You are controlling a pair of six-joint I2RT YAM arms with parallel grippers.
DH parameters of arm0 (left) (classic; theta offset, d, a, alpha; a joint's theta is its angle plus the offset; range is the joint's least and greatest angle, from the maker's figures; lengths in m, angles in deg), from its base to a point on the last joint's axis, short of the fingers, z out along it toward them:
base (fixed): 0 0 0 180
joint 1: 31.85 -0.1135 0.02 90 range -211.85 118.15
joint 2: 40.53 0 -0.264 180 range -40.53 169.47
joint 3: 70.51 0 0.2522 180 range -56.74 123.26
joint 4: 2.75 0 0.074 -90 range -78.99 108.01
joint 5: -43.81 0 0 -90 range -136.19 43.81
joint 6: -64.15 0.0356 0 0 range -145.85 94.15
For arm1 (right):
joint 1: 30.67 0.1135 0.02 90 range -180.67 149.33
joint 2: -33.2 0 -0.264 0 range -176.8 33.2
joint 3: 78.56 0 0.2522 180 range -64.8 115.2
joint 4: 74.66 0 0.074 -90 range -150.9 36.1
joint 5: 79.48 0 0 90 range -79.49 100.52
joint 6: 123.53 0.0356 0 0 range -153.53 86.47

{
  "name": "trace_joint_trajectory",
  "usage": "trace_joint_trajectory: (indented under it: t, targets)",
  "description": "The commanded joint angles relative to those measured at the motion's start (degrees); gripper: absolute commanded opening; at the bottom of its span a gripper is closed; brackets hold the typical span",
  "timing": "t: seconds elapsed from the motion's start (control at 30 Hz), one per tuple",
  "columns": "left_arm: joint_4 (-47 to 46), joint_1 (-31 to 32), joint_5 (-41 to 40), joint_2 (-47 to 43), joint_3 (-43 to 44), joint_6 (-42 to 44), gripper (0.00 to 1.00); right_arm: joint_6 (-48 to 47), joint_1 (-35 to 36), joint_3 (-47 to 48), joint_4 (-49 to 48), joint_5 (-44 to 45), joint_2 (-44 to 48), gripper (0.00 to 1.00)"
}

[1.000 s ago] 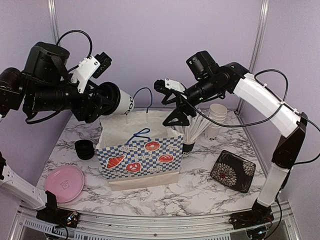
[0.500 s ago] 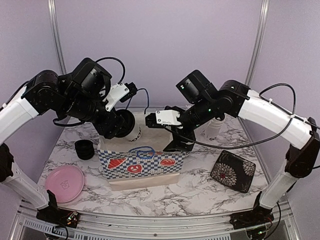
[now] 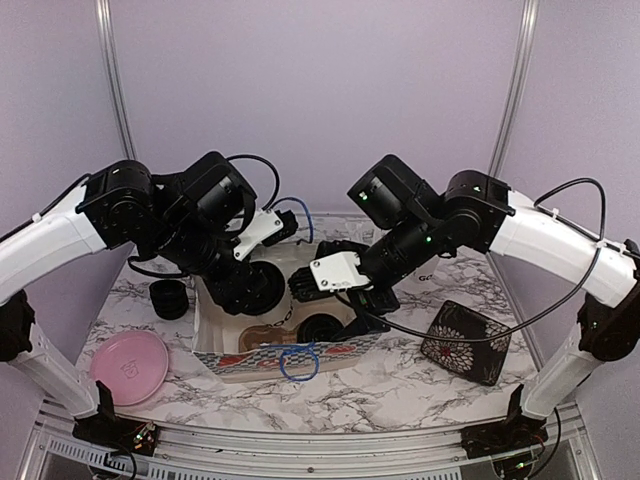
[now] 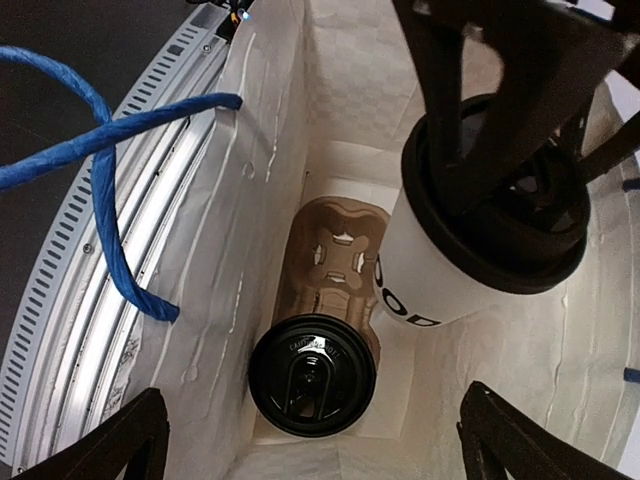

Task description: Pack the takeout coffee

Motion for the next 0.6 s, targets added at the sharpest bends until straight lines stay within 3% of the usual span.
trace_joint_trajectory:
  t: [0.0, 0.17, 0.37, 0.57]
  targets:
    - [2.25, 5.04, -4.02, -1.21, -2.69, -2.63, 0.55, -0.76, -0.21, 4.25, 2.88, -3.99, 2.22, 0.99]
    - [2.69, 10.17, -8.50, -0.69, -4.65, -5.33, 0.55, -1.97, -3.74, 8.36, 5.97, -8.92, 4.36, 0.99]
    - [2.63, 16.51, -13.19, -0.69, -7.06, -7.82, 0.55, -3.21, -16.19, 11.76, 4.99, -18.40, 6.15, 0.99]
    - [2.63, 20.84, -17.54, -0.52, -8.89, -11.11, 0.54, 2.27, -18.47, 9.50, -1.93, -14.98, 3.49, 0.99]
